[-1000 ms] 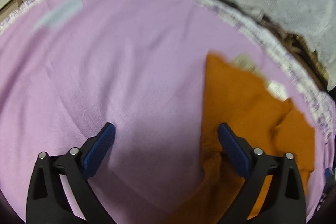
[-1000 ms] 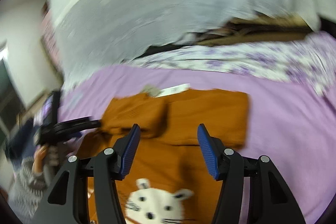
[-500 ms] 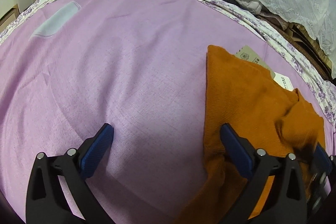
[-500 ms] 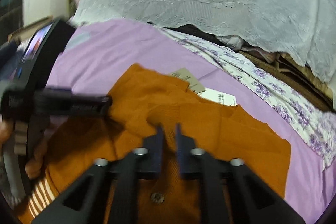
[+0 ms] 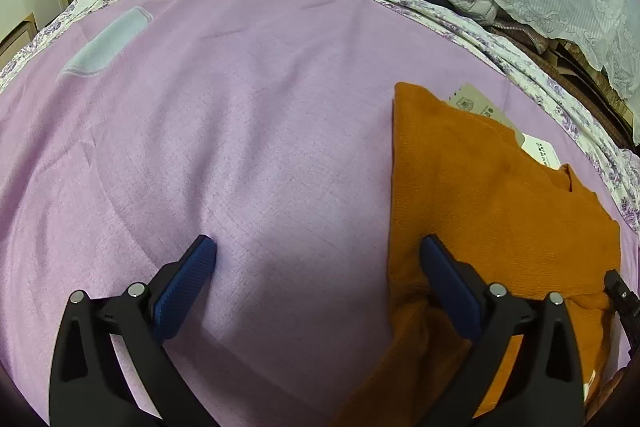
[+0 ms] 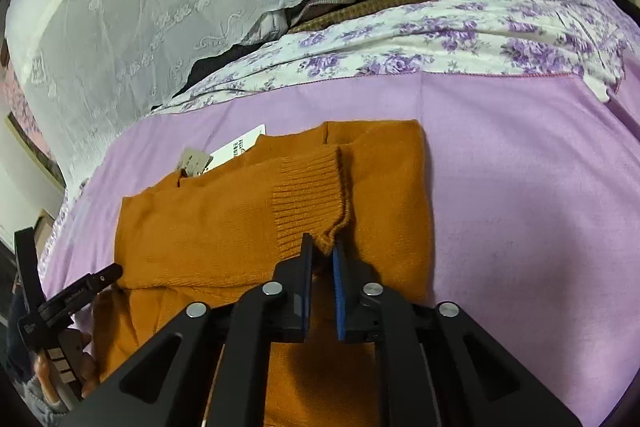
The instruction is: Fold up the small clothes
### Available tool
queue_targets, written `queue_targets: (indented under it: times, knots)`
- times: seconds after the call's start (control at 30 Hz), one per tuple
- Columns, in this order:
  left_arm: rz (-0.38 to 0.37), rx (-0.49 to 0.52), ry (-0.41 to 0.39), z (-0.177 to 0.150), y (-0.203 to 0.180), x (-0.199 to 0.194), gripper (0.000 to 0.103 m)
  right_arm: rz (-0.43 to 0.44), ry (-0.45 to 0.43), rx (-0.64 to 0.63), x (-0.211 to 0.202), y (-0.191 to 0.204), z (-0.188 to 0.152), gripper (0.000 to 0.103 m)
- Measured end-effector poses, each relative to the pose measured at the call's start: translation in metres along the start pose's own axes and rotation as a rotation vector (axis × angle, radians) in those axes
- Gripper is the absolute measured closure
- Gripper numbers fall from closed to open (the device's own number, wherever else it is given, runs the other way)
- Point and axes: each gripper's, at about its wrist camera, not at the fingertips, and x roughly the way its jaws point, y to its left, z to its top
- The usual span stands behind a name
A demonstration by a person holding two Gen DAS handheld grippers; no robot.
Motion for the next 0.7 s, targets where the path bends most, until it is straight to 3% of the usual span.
queue_targets:
  times: [0.23, 0.37, 0.43, 0.57, 0.7]
  knots:
    - [-0.010, -0.007, -0.008, 0.000, 0.001, -0.005, 0.004, -0.004, -0.006, 0.014, -0.004, -0.002, -0.001, 0.093]
    - [-0.068, -0.031, -0.055, 0.005, 0.005, -0.024, 0.004, -0.073, -0.150, -0.014, -0.030, 0.008, 0.011, 0.087]
    - [-0.116, -0.032, -0.097, 0.012, 0.001, -0.038, 0.004, -0.055, -0.193, -0.045, -0.039, 0.018, 0.017, 0.087]
    - [-0.223, 0.031, -0.065, 0.025, -0.028, -0.040, 0.004, 0.006, -0.139, -0.128, -0.019, 0.045, 0.030, 0.086]
    - [-0.184, 0.192, -0.055, 0.028, -0.071, -0.031, 0.004, 0.003, -0.088, -0.198, 0.009, 0.059, 0.035, 0.069]
